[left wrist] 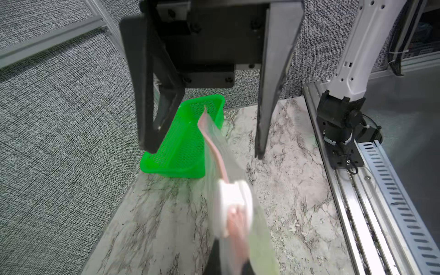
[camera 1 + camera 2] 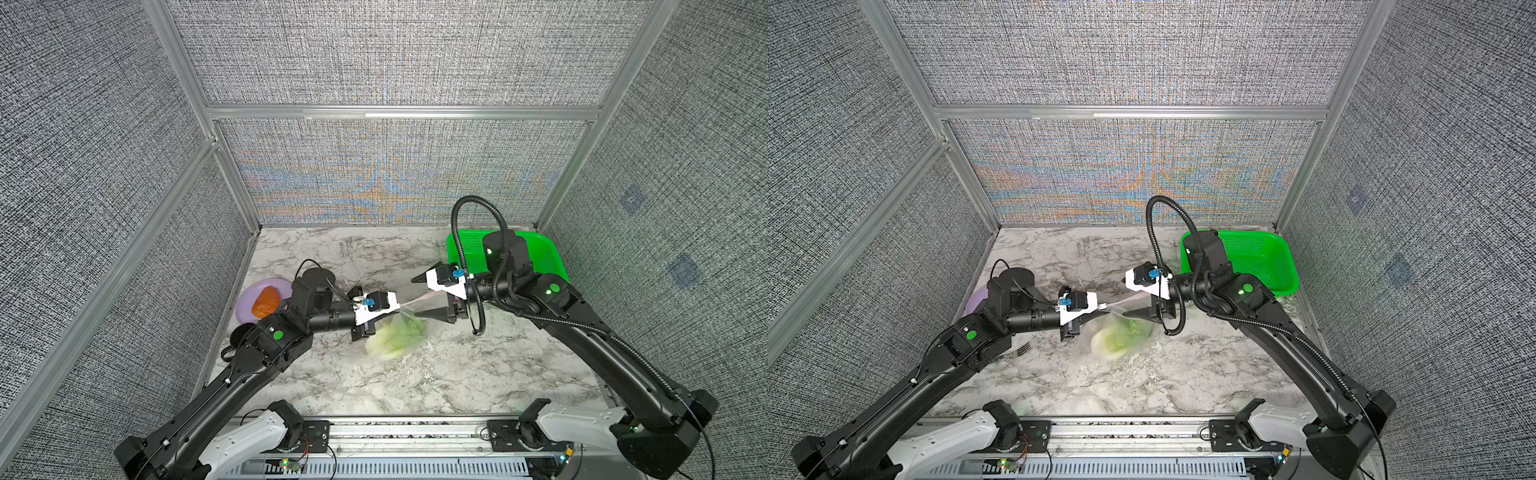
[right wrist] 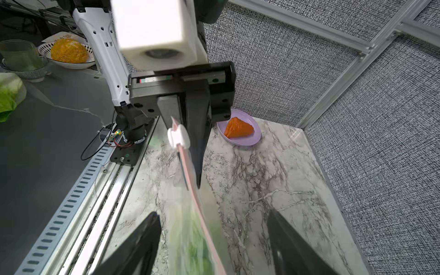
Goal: Open the zip-top bag and take out the chinese cabbages
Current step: Adjust the zipper food storage bag at the center of the board.
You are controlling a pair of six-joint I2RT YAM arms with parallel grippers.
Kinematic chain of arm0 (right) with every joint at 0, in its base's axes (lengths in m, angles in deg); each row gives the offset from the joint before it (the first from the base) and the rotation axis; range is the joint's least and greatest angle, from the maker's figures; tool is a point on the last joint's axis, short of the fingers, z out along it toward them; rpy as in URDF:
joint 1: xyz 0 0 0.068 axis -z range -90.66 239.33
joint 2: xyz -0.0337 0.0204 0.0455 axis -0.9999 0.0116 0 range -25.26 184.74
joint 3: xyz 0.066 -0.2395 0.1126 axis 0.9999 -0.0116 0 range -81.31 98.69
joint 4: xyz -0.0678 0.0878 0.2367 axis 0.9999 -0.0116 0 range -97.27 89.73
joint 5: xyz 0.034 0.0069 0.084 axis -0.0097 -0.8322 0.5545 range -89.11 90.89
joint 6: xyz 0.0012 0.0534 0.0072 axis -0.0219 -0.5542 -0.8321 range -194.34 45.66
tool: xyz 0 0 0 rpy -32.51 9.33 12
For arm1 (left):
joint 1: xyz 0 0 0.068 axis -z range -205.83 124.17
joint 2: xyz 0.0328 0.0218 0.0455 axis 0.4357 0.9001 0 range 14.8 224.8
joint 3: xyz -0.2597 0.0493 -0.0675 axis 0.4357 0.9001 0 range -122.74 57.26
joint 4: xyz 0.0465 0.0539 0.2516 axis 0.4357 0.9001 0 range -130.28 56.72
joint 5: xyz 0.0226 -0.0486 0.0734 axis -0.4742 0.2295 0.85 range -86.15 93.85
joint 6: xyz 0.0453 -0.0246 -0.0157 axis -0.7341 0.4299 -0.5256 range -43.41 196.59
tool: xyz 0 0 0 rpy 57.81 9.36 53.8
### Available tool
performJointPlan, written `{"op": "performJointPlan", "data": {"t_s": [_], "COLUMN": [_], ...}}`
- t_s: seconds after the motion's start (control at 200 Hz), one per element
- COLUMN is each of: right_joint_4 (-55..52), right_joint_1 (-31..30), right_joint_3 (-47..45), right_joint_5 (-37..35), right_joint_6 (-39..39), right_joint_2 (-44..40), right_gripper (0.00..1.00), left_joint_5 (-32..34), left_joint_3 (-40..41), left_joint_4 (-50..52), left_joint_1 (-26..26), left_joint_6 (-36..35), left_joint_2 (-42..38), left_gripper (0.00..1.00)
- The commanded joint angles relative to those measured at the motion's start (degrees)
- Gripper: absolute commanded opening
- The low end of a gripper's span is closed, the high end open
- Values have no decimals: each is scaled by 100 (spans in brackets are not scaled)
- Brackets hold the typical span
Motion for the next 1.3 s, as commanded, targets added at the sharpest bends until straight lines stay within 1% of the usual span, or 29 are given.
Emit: {"op": "performJointPlan", "data": {"t_s": [0.0, 0.105, 0.22, 0.34, 0.43, 0.51, 0.565, 0.646, 0.706, 0.751, 0.811, 0.826, 0.896, 0.941, 1.036, 1.106, 1.296], "right_joint_4": [55, 64, 71, 143, 298, 378, 434, 506, 512, 497, 455, 451, 466, 539, 732, 903, 982], "right_joint_1": [-5, -5, -4, -5, -13, -16, -29, -65, -88, -112, -137, -141, -153, -148, -147, -157, -162], "right_joint_3": [33, -15, -113, -270, -405, -475, -498, -533, -551, -551, -542, -542, -542, -557, -615, -664, -674], "right_joint_5": [-155, -229, -298, -324, -359, -325, -299, -289, -268, -250, -246, -251, -253, -293, -331, -372, -388], "right_joint_6": [136, 136, 158, 100, -69, -186, -239, -285, -273, -240, -217, -225, -311, -416, -527, -591, -576], "right_joint_2": [72, 101, 83, 43, 13, 4, 4, -14, -13, -13, -14, -12, -30, -77, -225, -358, -574], "right_gripper": [74, 73, 69, 61, 52, 46, 39, 26, 13, 0, 0, 0, 0, 0, 0, 0, 0], "left_joint_5": [-417, -427, -357, -301, -285, -282, -283, -278, -249, -207, -82, -35, 170, 244, 312, 329, 433], "left_joint_3": [-10, 127, 255, 313, 361, 384, 399, 458, 515, 539, 595, 605, 668, 716, 805, 917, 1348], "left_joint_4": [-136, -168, -186, -226, -323, -371, -398, -421, -443, -435, -443, -450, -494, -517, -540, -543, -872], "left_joint_1": [-15, -17, -33, -83, -126, -140, -140, -136, -140, -140, -140, -140, -138, -140, -140, -136, -139], "left_joint_6": [-79, -9, 42, 59, 119, 159, 178, 218, 253, 263, 264, 274, 331, 348, 436, 489, 785], "left_joint_2": [39, -30, -154, -226, -244, -244, -258, -303, -367, -414, -475, -487, -571, -632, -722, -792, -1046], "left_gripper": [0, 0, 0, 0, 0, 0, 0, 0, 0, 0, 0, 2, 21, 31, 42, 48, 52]}}
